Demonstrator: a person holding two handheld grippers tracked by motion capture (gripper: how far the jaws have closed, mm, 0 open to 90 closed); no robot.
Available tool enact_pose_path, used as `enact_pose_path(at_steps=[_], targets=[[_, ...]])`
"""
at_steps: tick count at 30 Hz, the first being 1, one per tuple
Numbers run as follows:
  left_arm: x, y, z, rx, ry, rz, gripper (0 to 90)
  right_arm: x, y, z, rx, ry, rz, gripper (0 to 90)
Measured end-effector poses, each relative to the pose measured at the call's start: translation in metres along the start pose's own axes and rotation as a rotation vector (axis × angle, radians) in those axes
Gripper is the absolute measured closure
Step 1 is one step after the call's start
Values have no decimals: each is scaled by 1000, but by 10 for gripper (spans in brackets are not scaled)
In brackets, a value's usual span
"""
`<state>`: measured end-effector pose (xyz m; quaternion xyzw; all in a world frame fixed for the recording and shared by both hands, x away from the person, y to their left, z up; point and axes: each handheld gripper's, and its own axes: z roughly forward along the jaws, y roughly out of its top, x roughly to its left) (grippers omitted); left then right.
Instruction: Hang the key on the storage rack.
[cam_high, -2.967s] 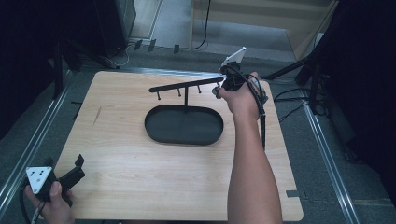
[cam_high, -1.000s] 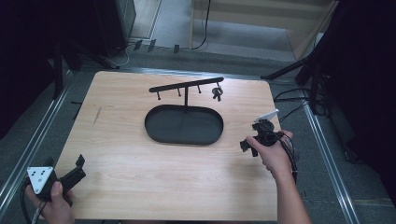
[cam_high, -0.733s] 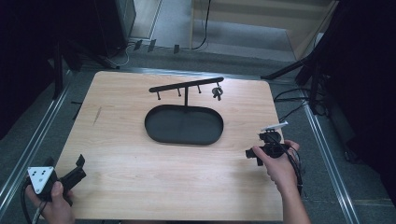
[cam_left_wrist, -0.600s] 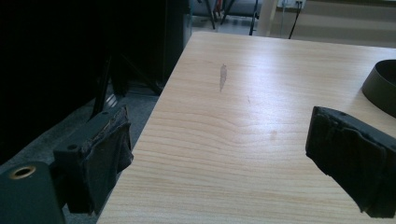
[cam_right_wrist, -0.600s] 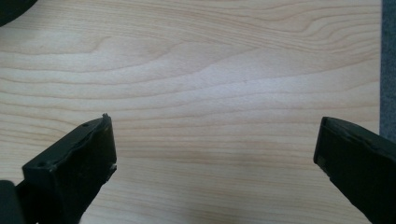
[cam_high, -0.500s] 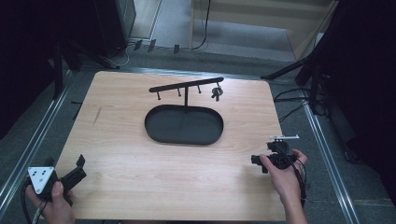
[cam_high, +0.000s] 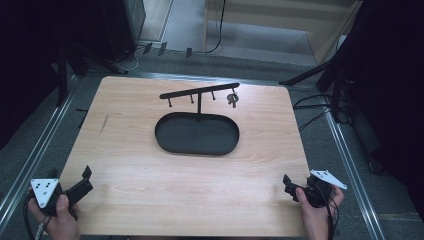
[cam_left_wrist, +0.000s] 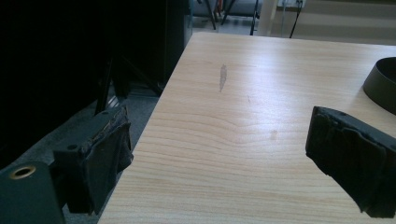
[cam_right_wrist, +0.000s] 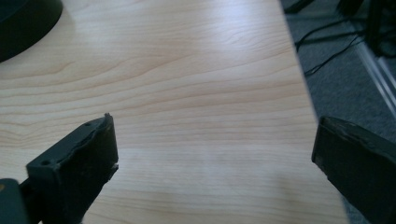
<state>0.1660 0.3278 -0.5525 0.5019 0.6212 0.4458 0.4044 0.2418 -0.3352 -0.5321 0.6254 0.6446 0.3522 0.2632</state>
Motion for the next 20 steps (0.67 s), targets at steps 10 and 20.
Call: enact_pose_path(at_steps=[10, 20], targets=[[-2, 0, 0, -4, 5, 19, 70, -19, -20, -22, -172, -16, 24, 68], [-4, 0, 0, 6, 7, 42, 70, -18, -22, -25, -219, -25, 37, 124]])
